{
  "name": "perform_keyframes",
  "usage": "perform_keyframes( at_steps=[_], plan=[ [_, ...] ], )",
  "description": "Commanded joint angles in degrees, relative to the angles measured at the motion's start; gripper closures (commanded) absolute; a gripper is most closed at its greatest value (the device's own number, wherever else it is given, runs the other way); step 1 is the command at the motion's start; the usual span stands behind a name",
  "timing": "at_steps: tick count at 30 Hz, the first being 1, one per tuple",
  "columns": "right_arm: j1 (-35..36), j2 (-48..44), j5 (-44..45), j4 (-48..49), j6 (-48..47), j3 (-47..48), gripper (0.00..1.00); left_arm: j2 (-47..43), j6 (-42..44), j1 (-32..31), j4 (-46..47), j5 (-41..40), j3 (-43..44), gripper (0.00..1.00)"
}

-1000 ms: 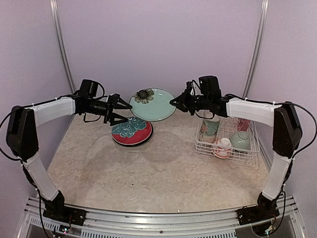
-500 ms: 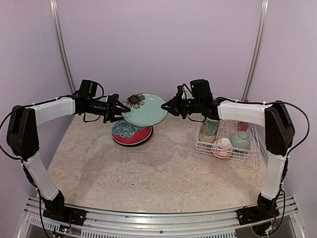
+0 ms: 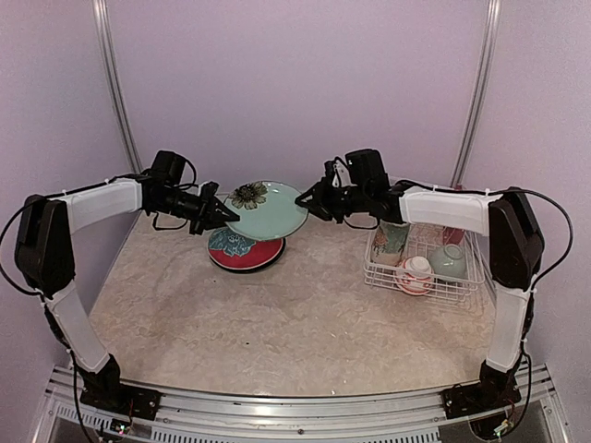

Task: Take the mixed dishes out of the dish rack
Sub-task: Pass from the right arm to the left, then place the plate on the plate.

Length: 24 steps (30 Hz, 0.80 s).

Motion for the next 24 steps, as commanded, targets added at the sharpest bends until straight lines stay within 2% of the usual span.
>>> perform_keyframes(
  at_steps=[1,7,10,14,24],
  plan=[
    [0.55,-0.87,4.16,-0.05,-3.95,2.62,0.69,0.02,0.33,0.97,-3.38,-5.45,1.06,1.00],
    [0.33,-1.27,7.37,-3.05,-7.43,1.34,0.37,-0.62,-1.62,3.40,-0.16,-5.36,-1.50,1.00],
    [-0.07,-2.42,8.78,-3.86,-8.56,-0.19,0.17,-0.68,-2.77,5.20,1.17,-5.11,-2.52,1.00],
    [-0.54,-5.20,10.66,-4.46,-10.47,-2.88,0.02,0.37,-3.04,7.51,-0.02,-6.76,-2.49,1.00],
    [-0.55,-13.63,19.58,-11.47,-19.01,-5.62,0.00,5.83,-0.93,8.33,-2.90,-9.32,0.71,1.00]
  ],
)
